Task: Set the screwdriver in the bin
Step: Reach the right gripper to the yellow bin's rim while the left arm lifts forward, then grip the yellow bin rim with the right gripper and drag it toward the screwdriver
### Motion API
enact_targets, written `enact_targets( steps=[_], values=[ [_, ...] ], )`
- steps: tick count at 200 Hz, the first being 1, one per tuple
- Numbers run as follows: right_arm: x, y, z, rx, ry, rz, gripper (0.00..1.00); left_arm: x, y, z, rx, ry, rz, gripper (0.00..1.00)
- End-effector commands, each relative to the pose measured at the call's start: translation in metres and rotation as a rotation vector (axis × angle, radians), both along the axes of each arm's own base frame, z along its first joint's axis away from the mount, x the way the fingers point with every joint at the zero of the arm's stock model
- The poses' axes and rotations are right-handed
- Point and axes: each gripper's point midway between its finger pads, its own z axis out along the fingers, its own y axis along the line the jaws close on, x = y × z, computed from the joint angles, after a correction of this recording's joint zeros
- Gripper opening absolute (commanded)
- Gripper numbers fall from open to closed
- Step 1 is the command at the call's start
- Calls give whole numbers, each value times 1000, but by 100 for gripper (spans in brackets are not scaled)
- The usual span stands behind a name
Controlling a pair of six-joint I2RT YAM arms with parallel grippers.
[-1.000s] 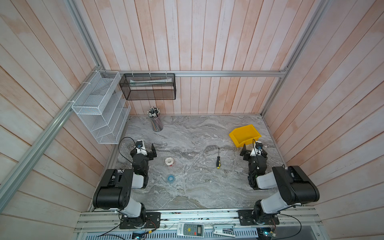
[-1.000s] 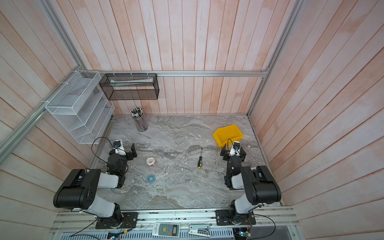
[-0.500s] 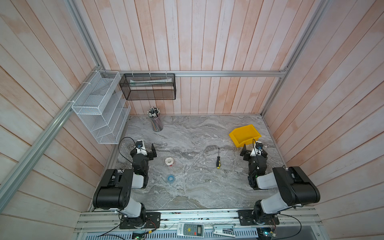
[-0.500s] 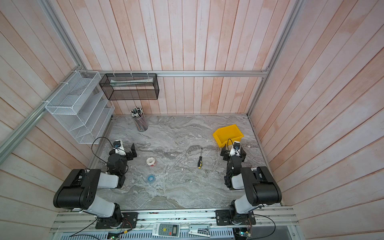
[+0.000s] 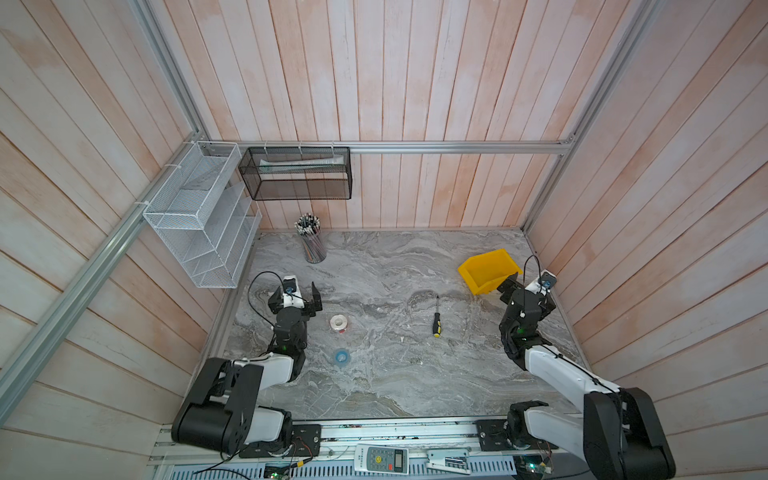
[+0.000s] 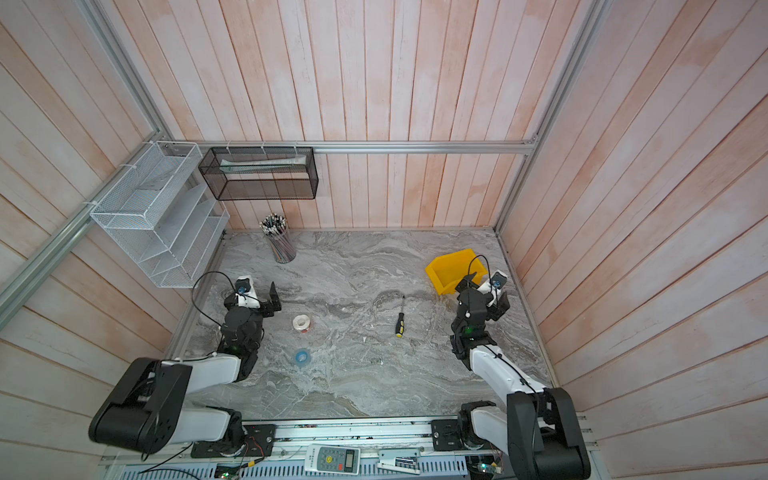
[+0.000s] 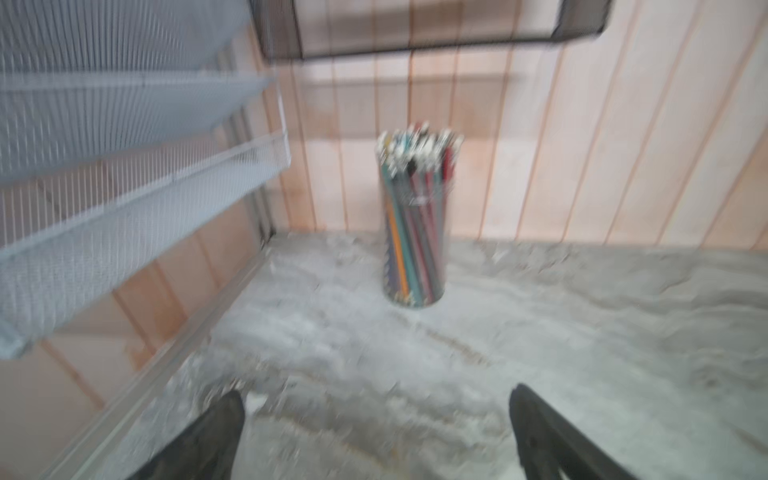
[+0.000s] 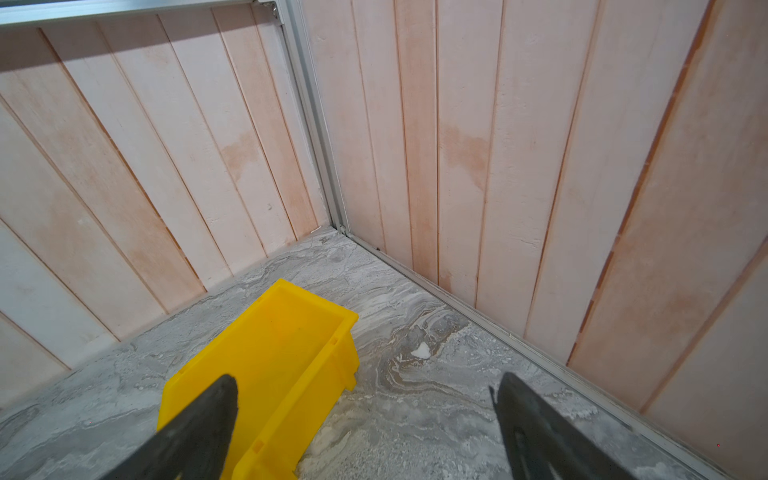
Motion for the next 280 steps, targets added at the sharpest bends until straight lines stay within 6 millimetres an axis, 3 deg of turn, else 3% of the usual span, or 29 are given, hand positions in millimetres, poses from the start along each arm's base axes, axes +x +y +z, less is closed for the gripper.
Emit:
enact_targets(
  steps=[1,29,62,85,101,136,175,203,256,280],
  values=[
    [-1,3,-16,48,117,17,98,7,-20,27,-50,58,-8,100],
    [24,12,-5,109,203,110,99,1,-104,59,9,-8,-221,100],
    [53,15,-15,240,272,206,90,-11,-209,63,110,63,-478,100],
    [74,10,-26,343,284,247,88,-28,-259,63,191,72,-587,100],
    [94,9,-36,414,286,296,85,-39,-280,61,208,93,-655,100],
    [132,17,-71,488,380,346,81,-59,-297,60,112,133,-768,100],
    [136,13,-103,533,423,297,79,-69,-293,58,62,143,-789,100],
    [138,17,-117,534,451,305,67,-72,-288,46,69,184,-782,100],
    [129,24,-96,431,438,337,70,-79,-282,24,87,246,-790,100],
    [121,29,-69,384,404,345,73,-80,-283,21,82,258,-795,100]
  ],
)
